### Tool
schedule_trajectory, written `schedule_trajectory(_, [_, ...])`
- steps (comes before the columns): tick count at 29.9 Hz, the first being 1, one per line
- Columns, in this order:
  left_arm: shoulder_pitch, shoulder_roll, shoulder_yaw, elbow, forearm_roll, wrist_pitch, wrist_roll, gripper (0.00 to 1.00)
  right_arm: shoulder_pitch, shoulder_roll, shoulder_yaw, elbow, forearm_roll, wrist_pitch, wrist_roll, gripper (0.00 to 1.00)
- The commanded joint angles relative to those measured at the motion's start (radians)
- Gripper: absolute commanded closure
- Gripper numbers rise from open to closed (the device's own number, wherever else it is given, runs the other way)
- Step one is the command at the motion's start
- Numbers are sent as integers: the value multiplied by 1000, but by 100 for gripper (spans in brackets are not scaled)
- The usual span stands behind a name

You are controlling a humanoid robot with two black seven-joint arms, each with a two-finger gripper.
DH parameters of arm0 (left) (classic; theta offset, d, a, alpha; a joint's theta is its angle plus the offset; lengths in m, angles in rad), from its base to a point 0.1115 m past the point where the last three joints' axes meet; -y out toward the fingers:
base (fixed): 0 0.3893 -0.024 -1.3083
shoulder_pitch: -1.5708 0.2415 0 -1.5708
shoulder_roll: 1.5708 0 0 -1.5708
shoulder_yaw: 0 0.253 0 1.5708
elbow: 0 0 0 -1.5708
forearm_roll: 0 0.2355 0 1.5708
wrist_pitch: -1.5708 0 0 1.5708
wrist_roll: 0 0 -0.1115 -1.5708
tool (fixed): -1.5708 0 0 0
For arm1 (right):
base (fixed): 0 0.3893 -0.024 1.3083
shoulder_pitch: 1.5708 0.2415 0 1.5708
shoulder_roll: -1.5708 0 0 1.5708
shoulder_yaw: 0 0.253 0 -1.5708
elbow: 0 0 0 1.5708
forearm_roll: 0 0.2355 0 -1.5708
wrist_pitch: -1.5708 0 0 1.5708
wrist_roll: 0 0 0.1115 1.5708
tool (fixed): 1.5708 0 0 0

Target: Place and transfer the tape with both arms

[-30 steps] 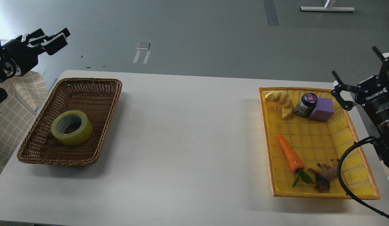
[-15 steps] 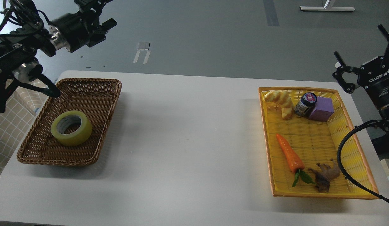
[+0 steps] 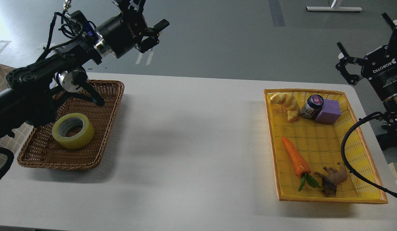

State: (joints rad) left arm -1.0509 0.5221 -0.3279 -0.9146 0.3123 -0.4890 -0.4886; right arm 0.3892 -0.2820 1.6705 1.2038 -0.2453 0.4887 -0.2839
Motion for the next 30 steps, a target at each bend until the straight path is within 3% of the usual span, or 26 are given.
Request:
schedule_trajectory(1, [29, -1, -16, -84, -4, 0, 0, 0, 13, 10, -3, -15, -2, 0, 0, 0])
schedule_trajectory(11, [152, -45, -194, -75, -78, 0, 0, 0, 115, 7, -51, -127, -6, 0, 0, 0])
schedule_trajectory(21, [154, -174, -298, 180, -79, 0, 0, 0, 209, 11, -103, -231, -52, 0, 3, 0])
schedule_trajectory(30, [158, -198, -390, 201, -76, 0, 0, 0, 240, 12, -104, -256, -75, 0, 5, 0])
